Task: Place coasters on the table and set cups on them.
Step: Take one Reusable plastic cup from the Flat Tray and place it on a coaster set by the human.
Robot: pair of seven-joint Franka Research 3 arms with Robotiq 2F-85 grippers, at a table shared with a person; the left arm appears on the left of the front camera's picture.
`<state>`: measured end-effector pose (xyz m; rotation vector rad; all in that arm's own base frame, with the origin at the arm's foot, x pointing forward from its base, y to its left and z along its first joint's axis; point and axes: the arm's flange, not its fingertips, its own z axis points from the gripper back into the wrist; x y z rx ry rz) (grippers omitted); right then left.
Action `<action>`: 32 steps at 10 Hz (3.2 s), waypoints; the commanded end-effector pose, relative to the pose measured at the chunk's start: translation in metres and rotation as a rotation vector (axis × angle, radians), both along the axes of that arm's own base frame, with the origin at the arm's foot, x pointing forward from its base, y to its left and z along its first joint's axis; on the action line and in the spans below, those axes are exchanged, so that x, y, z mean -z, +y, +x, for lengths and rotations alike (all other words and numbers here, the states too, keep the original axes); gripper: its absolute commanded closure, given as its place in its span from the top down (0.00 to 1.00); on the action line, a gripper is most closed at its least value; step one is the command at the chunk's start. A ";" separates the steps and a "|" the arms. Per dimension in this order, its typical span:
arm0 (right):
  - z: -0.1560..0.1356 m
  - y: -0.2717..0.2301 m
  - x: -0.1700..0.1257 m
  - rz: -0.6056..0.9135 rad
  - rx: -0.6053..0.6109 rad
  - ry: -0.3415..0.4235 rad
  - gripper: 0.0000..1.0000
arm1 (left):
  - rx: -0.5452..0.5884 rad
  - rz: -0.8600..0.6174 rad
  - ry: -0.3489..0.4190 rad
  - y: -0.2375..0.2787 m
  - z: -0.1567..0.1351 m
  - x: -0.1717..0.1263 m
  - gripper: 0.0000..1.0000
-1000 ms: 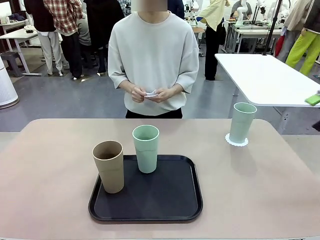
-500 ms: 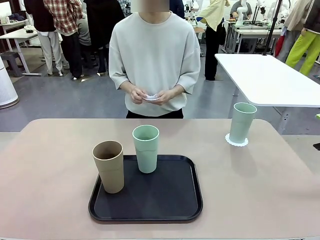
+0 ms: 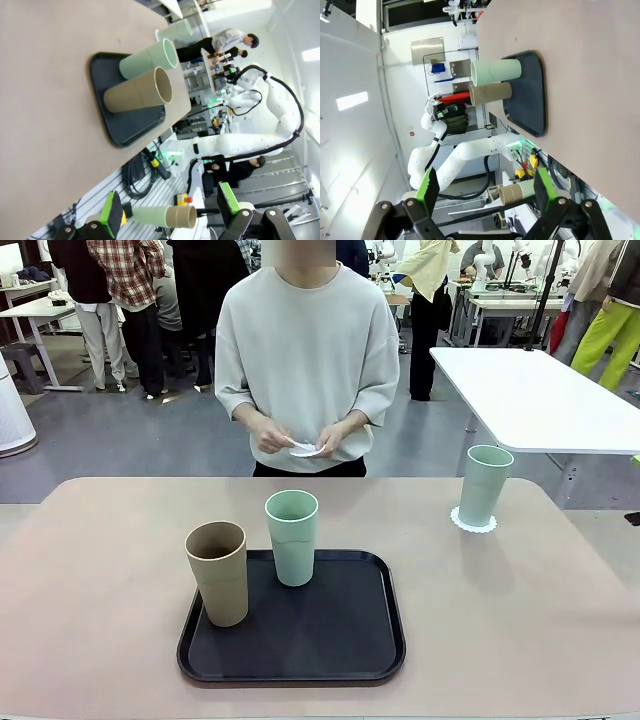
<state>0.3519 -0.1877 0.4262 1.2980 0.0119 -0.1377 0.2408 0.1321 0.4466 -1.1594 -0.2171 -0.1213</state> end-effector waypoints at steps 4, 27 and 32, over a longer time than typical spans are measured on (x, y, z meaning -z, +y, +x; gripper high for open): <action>0.000 0.000 0.000 0.000 0.000 0.000 1.00 | 0.000 -0.006 -0.008 0.001 -0.001 0.000 1.00; 0.000 0.000 0.000 0.000 0.000 0.000 1.00 | 0.353 0.579 -0.683 -0.127 0.113 -0.012 1.00; 0.000 0.000 0.000 0.000 0.000 0.000 1.00 | 0.472 0.388 -0.601 -0.158 0.109 -0.015 1.00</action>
